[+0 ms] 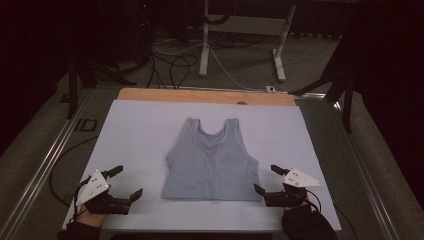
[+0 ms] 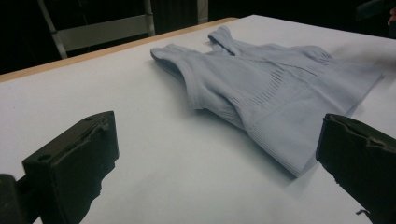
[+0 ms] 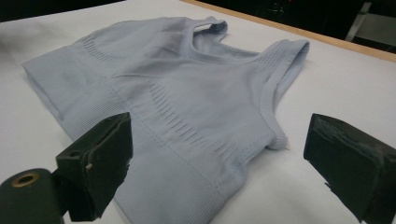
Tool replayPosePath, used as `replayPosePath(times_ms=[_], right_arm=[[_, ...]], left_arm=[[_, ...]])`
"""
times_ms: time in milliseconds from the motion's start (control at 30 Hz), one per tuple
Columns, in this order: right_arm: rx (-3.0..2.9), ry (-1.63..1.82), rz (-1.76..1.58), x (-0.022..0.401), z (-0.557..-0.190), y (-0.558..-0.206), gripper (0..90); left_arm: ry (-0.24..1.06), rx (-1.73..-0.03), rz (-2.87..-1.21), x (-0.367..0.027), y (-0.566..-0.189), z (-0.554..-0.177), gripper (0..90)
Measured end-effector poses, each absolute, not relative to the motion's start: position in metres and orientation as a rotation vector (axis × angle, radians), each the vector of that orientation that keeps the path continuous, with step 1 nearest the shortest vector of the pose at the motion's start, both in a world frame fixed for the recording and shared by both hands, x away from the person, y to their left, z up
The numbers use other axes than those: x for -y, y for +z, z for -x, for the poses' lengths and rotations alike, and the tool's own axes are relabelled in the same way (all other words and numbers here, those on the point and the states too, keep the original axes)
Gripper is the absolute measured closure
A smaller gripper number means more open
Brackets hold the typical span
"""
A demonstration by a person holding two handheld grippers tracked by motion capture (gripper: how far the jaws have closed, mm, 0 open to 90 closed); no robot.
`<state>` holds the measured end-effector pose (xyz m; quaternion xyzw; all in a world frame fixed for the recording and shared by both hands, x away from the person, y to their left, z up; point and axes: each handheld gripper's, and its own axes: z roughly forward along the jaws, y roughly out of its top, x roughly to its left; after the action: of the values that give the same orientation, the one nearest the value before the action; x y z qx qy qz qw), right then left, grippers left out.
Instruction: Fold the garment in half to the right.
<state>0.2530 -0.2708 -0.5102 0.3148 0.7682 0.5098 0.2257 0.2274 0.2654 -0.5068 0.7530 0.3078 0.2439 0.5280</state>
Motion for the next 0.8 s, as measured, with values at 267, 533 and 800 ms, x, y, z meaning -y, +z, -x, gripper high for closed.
replayPosePath(times_ms=[267, 533, 800], right_arm=[[-2.138, 1.389, -0.842, 0.268, -0.251, -0.509, 8.3], [-2.132, 1.401, -0.884, 0.269, -0.253, -0.506, 8.3], [-2.099, 1.427, -0.899, 0.268, -0.25, -0.494, 8.4]], left_arm=[[0.567, -0.734, -1.81, -0.265, -0.506, -0.228, 0.0], [0.562, -0.708, -1.832, -0.261, -0.504, -0.228, 0.0], [0.538, -0.703, -1.821, -0.258, -0.5, -0.227, 0.0]])
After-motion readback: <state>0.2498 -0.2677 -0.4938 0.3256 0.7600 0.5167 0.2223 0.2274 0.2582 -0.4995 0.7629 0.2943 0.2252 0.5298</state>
